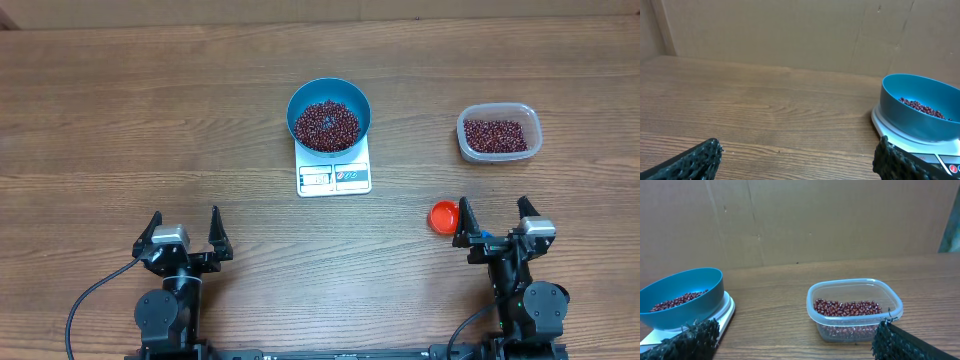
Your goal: Scoop item into bowl and weigh 150g on scale
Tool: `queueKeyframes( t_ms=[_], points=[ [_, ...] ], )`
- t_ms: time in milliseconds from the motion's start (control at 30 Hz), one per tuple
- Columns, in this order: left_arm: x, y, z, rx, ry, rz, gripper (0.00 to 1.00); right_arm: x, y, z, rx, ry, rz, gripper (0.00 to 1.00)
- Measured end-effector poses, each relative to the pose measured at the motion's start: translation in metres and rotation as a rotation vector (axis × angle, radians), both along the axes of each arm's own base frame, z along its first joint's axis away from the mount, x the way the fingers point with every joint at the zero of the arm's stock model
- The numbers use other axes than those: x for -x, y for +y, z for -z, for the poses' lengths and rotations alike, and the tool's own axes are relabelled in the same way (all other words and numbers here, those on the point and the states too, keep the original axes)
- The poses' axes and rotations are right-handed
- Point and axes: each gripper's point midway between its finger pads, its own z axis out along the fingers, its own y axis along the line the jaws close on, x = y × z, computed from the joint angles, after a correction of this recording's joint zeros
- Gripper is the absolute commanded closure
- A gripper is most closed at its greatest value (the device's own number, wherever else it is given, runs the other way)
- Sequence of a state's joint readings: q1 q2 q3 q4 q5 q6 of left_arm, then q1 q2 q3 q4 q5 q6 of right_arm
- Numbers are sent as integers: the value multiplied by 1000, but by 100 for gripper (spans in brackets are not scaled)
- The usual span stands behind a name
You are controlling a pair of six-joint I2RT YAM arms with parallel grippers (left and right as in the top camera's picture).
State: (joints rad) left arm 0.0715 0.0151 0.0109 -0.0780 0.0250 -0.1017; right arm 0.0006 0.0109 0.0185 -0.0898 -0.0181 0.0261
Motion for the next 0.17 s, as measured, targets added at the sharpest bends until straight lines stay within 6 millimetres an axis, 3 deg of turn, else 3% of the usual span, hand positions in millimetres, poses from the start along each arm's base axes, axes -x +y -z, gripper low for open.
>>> queueKeyframes(
  t_ms=[167],
  points=[
    [0,0,0,0,0,0,0,0,0,0,0,1,0,0]
  ],
)
